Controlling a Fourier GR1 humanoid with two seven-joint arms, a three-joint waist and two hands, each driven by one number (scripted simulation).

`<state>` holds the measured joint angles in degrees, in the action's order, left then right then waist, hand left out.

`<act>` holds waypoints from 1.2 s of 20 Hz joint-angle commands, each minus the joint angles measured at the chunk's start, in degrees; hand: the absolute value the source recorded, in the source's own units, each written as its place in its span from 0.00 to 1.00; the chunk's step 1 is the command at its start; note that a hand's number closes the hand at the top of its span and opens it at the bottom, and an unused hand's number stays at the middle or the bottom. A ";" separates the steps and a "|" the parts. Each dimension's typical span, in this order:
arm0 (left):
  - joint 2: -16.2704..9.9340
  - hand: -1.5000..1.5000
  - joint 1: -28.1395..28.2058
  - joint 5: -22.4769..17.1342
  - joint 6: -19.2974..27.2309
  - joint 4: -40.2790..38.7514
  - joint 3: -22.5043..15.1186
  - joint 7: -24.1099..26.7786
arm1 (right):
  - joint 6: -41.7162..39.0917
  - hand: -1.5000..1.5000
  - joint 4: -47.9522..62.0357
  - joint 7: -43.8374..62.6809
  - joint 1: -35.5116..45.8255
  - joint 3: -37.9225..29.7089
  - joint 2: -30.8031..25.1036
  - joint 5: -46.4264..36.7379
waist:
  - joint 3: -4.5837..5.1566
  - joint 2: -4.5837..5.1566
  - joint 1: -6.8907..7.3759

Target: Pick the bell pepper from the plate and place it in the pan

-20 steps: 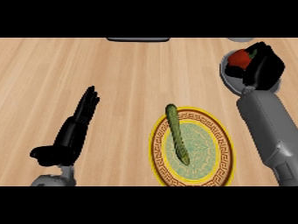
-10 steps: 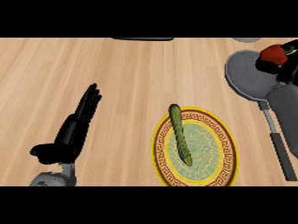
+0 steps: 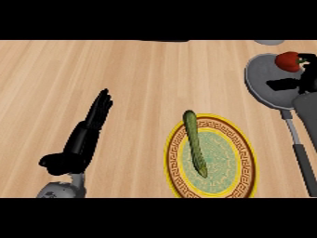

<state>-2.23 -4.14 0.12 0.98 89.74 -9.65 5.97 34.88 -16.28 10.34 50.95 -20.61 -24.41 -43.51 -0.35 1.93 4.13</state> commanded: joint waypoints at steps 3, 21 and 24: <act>1.13 0.50 -0.71 -0.02 -0.57 -1.46 -1.00 1.24 | -1.65 0.00 2.33 -8.36 0.54 -4.37 0.96 4.84 | -0.07 0.52 0.80; -1.15 0.50 0.12 -0.50 -0.23 -1.41 2.77 -0.23 | -20.76 0.00 -3.73 -40.00 -9.43 -22.79 -0.38 30.24 | 0.24 -1.63 -3.66; -0.57 0.50 -0.64 -0.70 0.83 -2.37 4.01 -0.45 | -30.34 0.00 -4.48 -38.69 -10.33 -20.85 -5.79 30.33 | 0.30 -1.79 -4.03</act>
<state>-2.27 -2.87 0.11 1.54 88.84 -7.94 6.15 14.05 -20.07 -26.94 42.58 -41.68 -26.85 -15.21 -0.13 0.39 0.81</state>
